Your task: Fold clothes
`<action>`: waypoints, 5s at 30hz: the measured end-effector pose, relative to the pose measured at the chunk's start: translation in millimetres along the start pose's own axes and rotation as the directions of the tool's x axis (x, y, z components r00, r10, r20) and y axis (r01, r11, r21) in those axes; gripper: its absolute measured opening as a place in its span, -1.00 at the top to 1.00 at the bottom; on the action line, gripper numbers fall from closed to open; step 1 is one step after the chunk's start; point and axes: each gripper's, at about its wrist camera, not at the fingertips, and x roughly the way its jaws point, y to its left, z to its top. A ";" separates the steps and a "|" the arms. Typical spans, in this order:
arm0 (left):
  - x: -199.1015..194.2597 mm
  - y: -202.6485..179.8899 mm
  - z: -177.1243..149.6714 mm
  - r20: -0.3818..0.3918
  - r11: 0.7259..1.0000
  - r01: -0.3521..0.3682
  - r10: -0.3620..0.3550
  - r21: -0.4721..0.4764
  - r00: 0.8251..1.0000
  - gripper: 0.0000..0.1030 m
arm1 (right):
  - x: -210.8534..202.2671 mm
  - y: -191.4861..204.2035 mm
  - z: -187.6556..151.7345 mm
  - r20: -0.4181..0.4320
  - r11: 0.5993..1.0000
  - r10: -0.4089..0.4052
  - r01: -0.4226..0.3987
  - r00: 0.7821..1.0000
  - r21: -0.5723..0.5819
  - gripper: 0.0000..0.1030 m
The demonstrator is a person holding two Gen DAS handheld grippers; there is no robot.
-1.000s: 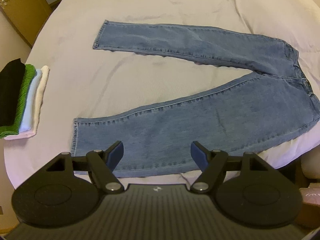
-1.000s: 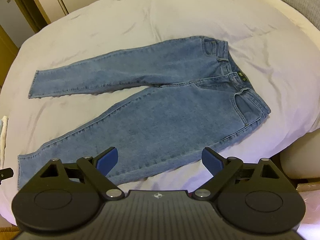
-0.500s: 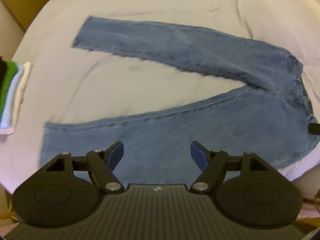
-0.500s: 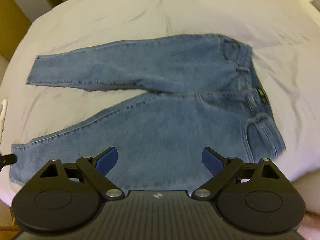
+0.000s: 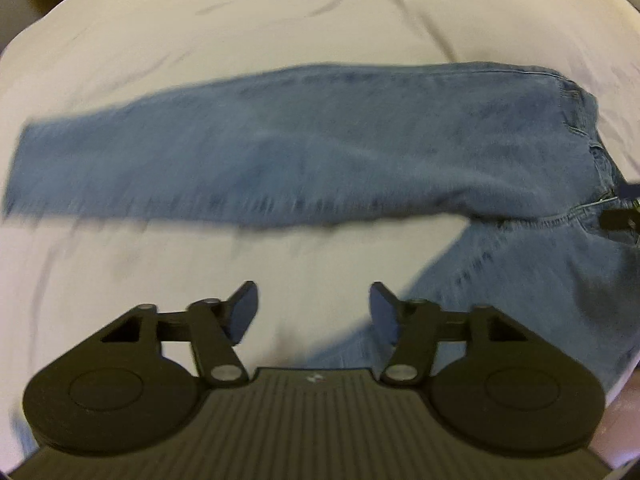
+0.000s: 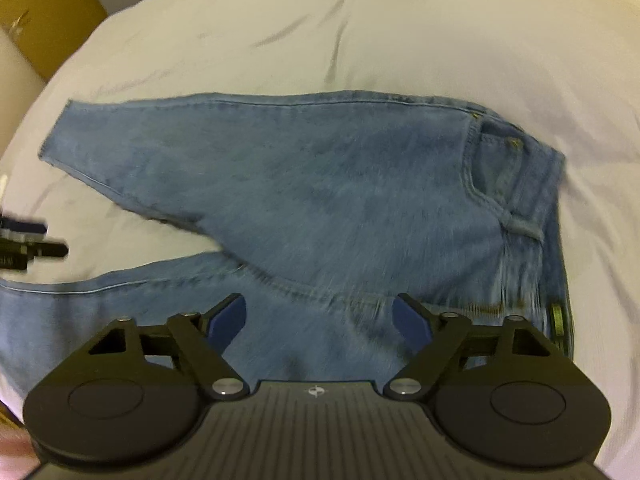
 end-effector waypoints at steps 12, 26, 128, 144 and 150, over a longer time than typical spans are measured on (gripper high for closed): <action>92.6 53.1 131.8 0.102 0.883 0.076 -0.139 0.463 0.985 -0.19 | 60.6 -46.0 138.5 0.066 0.939 0.029 -0.005 0.997 -0.344 -0.26; 179.3 89.5 172.2 -0.106 0.726 0.147 -0.102 0.671 0.989 -0.46 | 108.8 -69.4 158.2 -0.141 0.838 -0.022 -0.059 0.990 -0.543 -0.29; -10.3 259.8 -343.9 0.493 0.223 0.449 0.222 -0.865 0.841 0.62 | 44.3 60.8 -182.3 0.402 0.928 0.188 -0.296 0.896 0.227 0.11; -122.1 237.9 -368.3 0.227 0.553 -0.070 0.451 -0.830 0.863 0.07 | -31.3 109.8 -257.9 0.554 0.893 0.177 -0.370 0.813 0.257 -0.11; -105.7 229.5 -439.3 0.377 0.485 0.213 0.270 -0.848 0.886 0.18 | -60.4 134.4 -296.0 0.537 0.895 0.183 -0.365 0.824 0.255 -0.20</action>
